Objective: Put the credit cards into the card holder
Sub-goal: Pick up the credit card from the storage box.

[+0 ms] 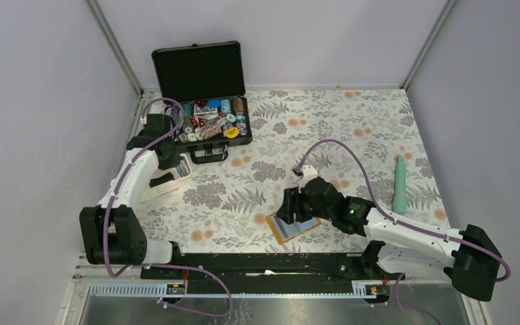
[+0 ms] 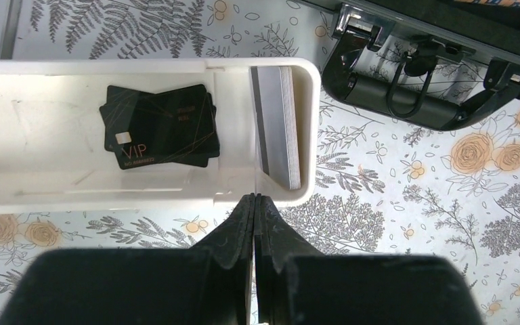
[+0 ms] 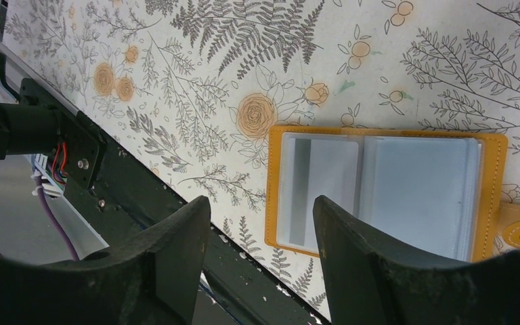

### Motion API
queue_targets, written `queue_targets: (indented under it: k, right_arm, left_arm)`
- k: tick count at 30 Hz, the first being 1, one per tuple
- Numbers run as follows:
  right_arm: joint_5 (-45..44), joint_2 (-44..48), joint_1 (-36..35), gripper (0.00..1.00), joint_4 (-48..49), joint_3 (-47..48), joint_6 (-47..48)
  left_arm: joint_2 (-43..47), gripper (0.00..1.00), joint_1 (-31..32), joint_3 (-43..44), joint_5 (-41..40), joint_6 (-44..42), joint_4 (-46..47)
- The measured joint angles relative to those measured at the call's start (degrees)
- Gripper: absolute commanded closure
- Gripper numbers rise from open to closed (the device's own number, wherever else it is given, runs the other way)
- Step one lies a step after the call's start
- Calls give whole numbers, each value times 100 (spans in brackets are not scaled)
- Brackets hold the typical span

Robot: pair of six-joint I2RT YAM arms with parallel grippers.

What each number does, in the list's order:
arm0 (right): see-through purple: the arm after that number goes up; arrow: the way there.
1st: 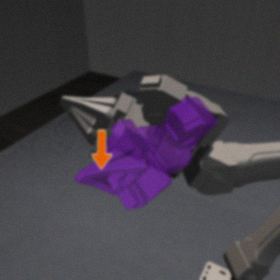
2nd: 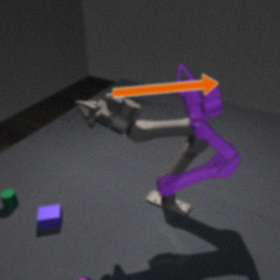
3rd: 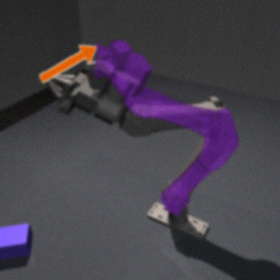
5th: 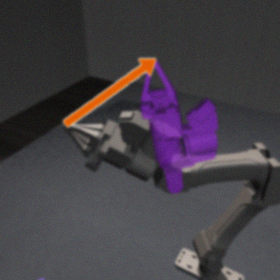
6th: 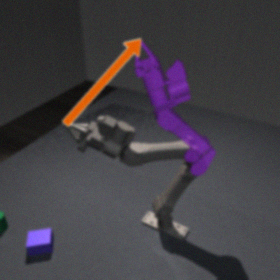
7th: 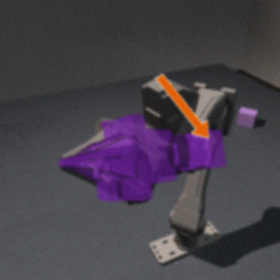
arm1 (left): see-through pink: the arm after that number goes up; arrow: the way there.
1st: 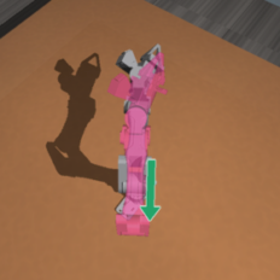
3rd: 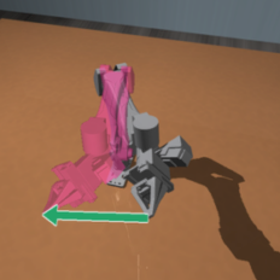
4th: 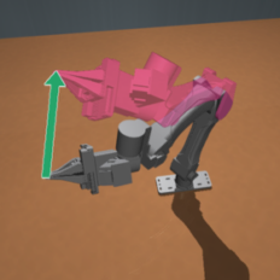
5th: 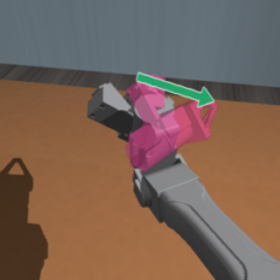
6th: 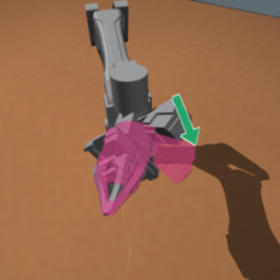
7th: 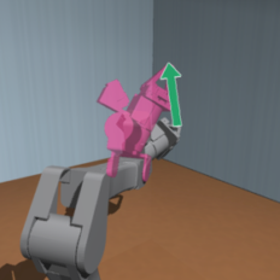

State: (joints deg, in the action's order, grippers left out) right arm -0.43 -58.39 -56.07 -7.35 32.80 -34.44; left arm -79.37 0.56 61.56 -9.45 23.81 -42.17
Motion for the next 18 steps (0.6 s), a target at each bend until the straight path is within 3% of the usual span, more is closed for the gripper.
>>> queue_targets:
  k: [10, 18]
  right_arm:
    - [420, 74, 0, 35, 393, 0, 321]
    - [83, 264, -424, 35, 1167, 365, 1290]
  left_arm:
    - [1047, 100, -20, -109, 179, 4, -444]
    - [1853, 100, 295, 442, 1255, 332, -872]
